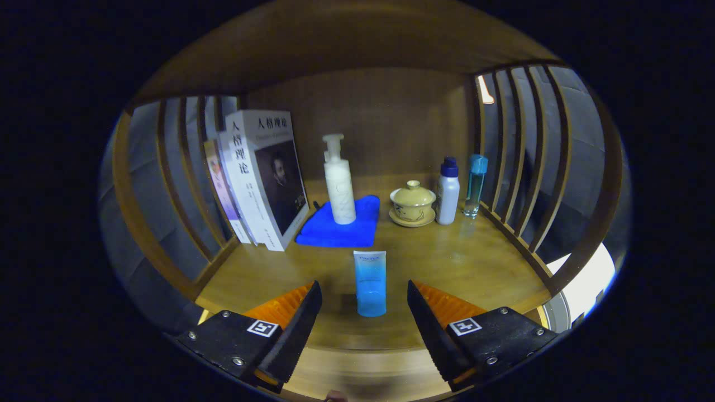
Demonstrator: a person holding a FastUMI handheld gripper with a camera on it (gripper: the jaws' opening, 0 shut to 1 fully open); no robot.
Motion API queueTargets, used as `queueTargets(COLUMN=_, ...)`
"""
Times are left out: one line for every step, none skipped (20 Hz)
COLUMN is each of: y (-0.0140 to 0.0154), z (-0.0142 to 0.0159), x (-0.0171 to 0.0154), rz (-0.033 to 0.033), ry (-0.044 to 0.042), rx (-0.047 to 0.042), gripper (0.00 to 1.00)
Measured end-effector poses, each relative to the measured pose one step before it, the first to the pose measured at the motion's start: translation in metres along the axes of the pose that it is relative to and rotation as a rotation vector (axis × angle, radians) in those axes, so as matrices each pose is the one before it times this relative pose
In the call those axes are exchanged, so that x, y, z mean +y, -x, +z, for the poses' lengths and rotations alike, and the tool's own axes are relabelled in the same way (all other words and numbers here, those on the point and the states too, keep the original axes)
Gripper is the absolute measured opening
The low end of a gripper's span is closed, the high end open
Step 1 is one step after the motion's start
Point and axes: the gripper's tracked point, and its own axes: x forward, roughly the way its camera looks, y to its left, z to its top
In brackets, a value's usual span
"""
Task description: Pull open the drawer, take out the items inside it, and place them on the countertop above the cabinet.
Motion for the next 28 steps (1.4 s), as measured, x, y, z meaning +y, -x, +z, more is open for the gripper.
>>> queueTargets(y=0.00904, z=0.00392, x=0.00262, rz=0.01619, ry=-0.0229, rx=-0.02896, gripper=0.95)
queueTargets(y=0.00826, z=0.00456, x=0.00235, rz=0.01504, ry=-0.0195, rx=-0.02958, gripper=0.95)
queueTargets(y=0.00744, z=0.00496, x=0.00198, rz=0.01183, ry=-0.00929, rx=-0.02974, gripper=0.95)
queueTargets(y=0.00807, z=0.00369, x=0.00066, rz=0.00317, ry=-0.00495, rx=-0.02175, gripper=0.95)
queueTargets(y=0.00943, z=0.00188, x=0.00103, rz=0.00311, ry=-0.00328, rx=-0.02122, gripper=0.95)
queueTargets(y=0.00755, z=0.00054, x=0.00203, rz=0.00358, ry=0.00864, rx=-0.0167, gripper=0.95)
queueTargets(y=0.00828, z=-0.00167, x=0.00125, rz=-0.00117, ry=0.02298, rx=-0.01067, gripper=0.95)
queueTargets(y=0.00911, z=-0.00142, x=-0.00097, rz=-0.01048, ry=0.0309, rx=-0.01211, gripper=0.96)
queueTargets(y=0.00865, z=-0.00226, x=0.00103, rz=-0.00805, ry=0.03102, rx=-0.01477, gripper=0.96)
queueTargets(y=0.00915, z=-0.00309, x=0.00339, rz=-0.00424, ry=0.02233, rx=-0.01359, gripper=0.96)
queueTargets(y=0.01046, z=-0.00647, x=0.00446, rz=0.00157, ry=0.01252, rx=-0.00638, gripper=0.96)
queueTargets(y=0.01112, z=-0.00593, x=0.00558, rz=0.00504, ry=0.00071, rx=-0.00969, gripper=0.96)
queueTargets(y=0.00984, z=-0.0062, x=0.00604, rz=0.00815, ry=-0.00578, rx=-0.01035, gripper=0.96)
queueTargets(y=0.01052, z=-0.00858, x=0.0046, rz=0.00433, ry=-0.00571, rx=-0.00333, gripper=0.96)
queueTargets(y=0.00939, z=-0.01026, x=0.00397, rz=0.00332, ry=-0.00252, rx=0.0012, gripper=0.96)
queueTargets(y=0.01081, z=-0.00797, x=0.00323, rz=-0.00263, ry=-0.00211, rx=-0.00451, gripper=0.96)
queueTargets(y=0.00893, z=-0.00691, x=0.00279, rz=-0.00017, ry=-0.00032, rx=-0.00954, gripper=0.96)
queueTargets(y=0.00813, z=-0.00617, x=0.00351, rz=0.00263, ry=0.00201, rx=-0.01019, gripper=0.96)
queueTargets(y=0.00801, z=-0.0047, x=0.00135, rz=-0.00037, ry=0.00186, rx=-0.01478, gripper=0.96)
queueTargets(y=0.00695, z=-0.00094, x=0.00024, rz=-0.0078, ry=0.00431, rx=-0.01872, gripper=0.96)
queueTargets(y=0.00735, z=-0.00346, x=-0.00173, rz=-0.01207, ry=0.00238, rx=-0.00773, gripper=0.96)
queueTargets(y=0.00796, z=-0.00143, x=-0.00086, rz=-0.0103, ry=-0.0024, rx=-0.00645, gripper=0.96)
queueTargets(y=0.00625, z=-0.00249, x=-0.00051, rz=-0.00502, ry=-0.00586, rx=-0.01018, gripper=0.96)
queueTargets(y=0.00665, z=-0.00194, x=-0.00068, rz=-0.00159, ry=-0.00296, rx=-0.01176, gripper=0.96)
queueTargets(y=0.00595, z=-0.00407, x=-0.00267, rz=-0.00268, ry=0.00179, rx=-0.0078, gripper=0.96)
queueTargets(y=0.00538, z=-0.00511, x=-0.00346, rz=-0.00706, ry=0.0029, rx=-0.00386, gripper=0.96)
queueTargets(y=0.00327, z=-0.01085, x=-0.00338, rz=-0.00669, ry=-0.00157, rx=0.01837, gripper=0.96)
queueTargets(y=0.00331, z=-0.00959, x=-0.00121, rz=0.00041, ry=0.00579, rx=0.01455, gripper=0.96)
